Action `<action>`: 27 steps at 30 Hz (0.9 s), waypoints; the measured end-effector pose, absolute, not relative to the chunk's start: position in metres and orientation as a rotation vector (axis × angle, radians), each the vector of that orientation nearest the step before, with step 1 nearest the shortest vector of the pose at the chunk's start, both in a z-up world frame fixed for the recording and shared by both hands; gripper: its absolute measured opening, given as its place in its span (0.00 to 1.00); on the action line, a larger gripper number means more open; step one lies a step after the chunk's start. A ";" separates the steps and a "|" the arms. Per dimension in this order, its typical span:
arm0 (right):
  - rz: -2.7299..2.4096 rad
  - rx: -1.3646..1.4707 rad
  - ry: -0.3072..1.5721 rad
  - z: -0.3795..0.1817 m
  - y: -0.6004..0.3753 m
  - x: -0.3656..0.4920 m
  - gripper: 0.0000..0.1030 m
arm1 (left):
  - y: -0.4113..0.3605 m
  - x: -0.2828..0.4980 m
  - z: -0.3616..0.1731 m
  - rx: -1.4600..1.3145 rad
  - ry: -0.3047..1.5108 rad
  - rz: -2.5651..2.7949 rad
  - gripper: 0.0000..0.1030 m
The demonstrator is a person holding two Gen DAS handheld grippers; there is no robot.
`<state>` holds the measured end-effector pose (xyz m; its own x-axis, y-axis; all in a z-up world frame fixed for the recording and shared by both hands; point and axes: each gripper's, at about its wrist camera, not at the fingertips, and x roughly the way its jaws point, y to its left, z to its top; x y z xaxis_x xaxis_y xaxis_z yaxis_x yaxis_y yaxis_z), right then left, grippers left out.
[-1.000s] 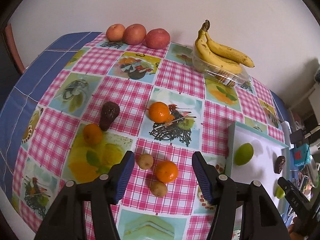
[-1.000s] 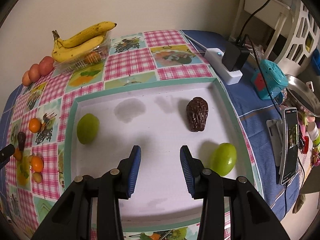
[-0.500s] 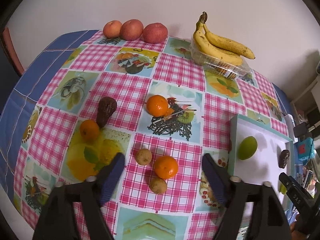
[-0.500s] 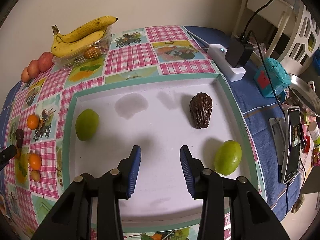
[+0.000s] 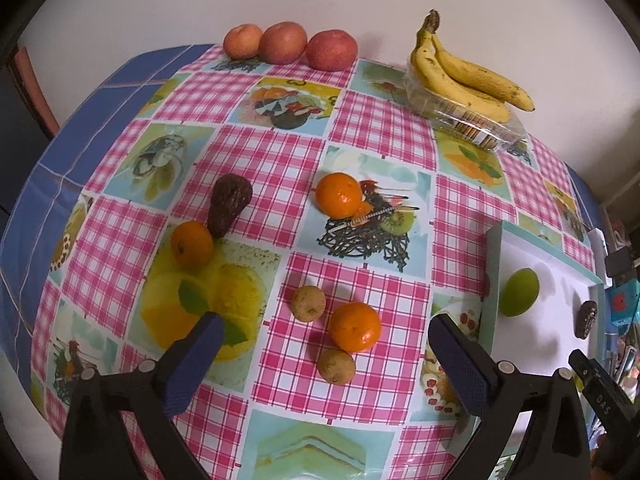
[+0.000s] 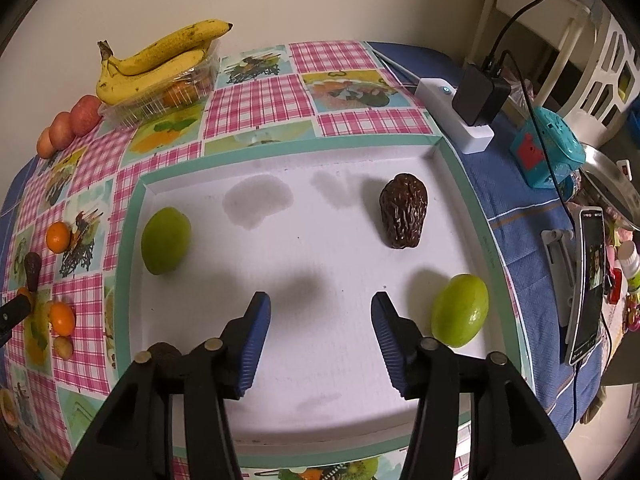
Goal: Organize fruits
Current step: 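Withdraw both open tools from the tray toward the loose fruits, then move both open tools over the oranges on the tablecloth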
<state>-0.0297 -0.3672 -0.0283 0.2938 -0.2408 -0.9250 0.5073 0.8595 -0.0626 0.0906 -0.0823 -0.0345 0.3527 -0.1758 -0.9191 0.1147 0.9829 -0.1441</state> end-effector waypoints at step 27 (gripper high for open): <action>-0.508 0.275 1.119 -0.030 -0.353 -0.022 0.95 | -0.068 0.095 -0.033 -0.102 1.184 -0.167 1.00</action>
<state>-0.0217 -0.3533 -0.0299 0.3397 -0.2499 -0.9068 0.5189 0.8539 -0.0409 0.0954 -0.0677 -0.0326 0.3670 -0.1832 -0.9120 0.0765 0.9830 -0.1667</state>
